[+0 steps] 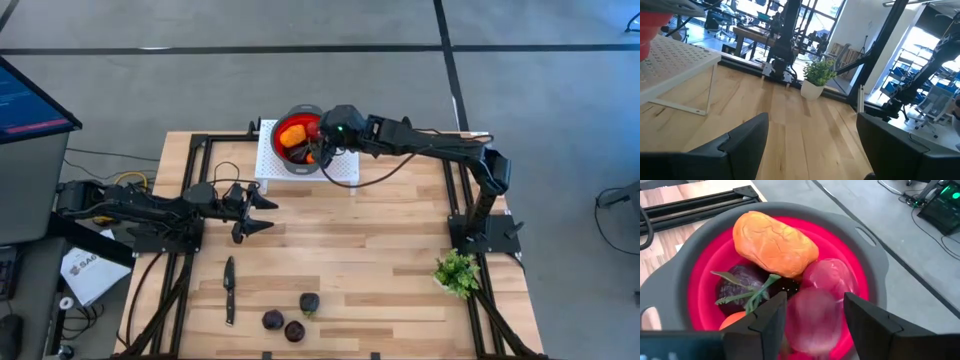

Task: Pick & Place Fruit
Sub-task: Put the pomegranate into the red strainer bowl, then put the mangosteen into the red strainer bowl

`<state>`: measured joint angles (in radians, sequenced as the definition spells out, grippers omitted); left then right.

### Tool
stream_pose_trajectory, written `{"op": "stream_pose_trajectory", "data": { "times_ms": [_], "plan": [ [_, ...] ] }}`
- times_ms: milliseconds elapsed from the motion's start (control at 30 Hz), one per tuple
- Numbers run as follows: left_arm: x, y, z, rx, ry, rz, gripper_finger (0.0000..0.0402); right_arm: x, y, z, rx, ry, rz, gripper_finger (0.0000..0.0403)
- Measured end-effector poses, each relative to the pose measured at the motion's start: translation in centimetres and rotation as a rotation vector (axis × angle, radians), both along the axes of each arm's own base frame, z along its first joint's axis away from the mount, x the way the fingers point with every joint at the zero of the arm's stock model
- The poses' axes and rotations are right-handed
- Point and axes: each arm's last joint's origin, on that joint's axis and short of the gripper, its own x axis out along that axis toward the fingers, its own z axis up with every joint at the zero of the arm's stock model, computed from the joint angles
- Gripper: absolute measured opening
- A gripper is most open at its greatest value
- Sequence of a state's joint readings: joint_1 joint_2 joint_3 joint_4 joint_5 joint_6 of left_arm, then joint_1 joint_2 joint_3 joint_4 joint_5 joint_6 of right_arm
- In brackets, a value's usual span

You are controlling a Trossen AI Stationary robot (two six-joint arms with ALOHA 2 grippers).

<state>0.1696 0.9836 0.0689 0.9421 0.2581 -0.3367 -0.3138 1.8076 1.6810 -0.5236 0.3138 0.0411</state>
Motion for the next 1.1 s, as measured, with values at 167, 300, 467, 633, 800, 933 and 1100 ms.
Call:
{"op": "stream_pose_trajectory", "data": {
  "times_ms": [167,300,467,633,800,933,1100],
  "plan": [
    [0.0,0.0,0.0,0.000,0.000,0.000,0.0297,-0.3,-0.4,-0.2,0.017,0.013,-0.021,0.0216],
    [0.0,0.0,0.0,0.000,0.000,0.000,0.0297,-0.4,-0.9,-0.2,0.022,0.004,-0.040,0.0234],
    [0.0,0.0,0.0,0.000,0.000,0.000,0.0297,-0.8,-0.1,1.2,-0.039,-0.016,-0.016,0.0230],
    [0.0,-0.1,0.0,0.001,0.000,-0.027,0.0297,-1.6,3.2,3.4,-0.130,-0.006,0.057,0.0210],
    [0.0,-0.3,0.0,0.001,0.000,-0.053,0.0297,-1.8,8.4,0.4,-0.150,0.129,0.142,0.0181],
    [0.0,-0.7,0.0,0.024,-0.003,-0.081,0.0297,-2.1,12.8,-4.6,-0.136,0.191,0.198,0.0154],
    [0.1,-1.1,0.0,0.025,-0.003,-0.103,0.0297,-2.3,18.3,-9.6,-0.056,0.100,0.297,0.0126]
  ]
}}
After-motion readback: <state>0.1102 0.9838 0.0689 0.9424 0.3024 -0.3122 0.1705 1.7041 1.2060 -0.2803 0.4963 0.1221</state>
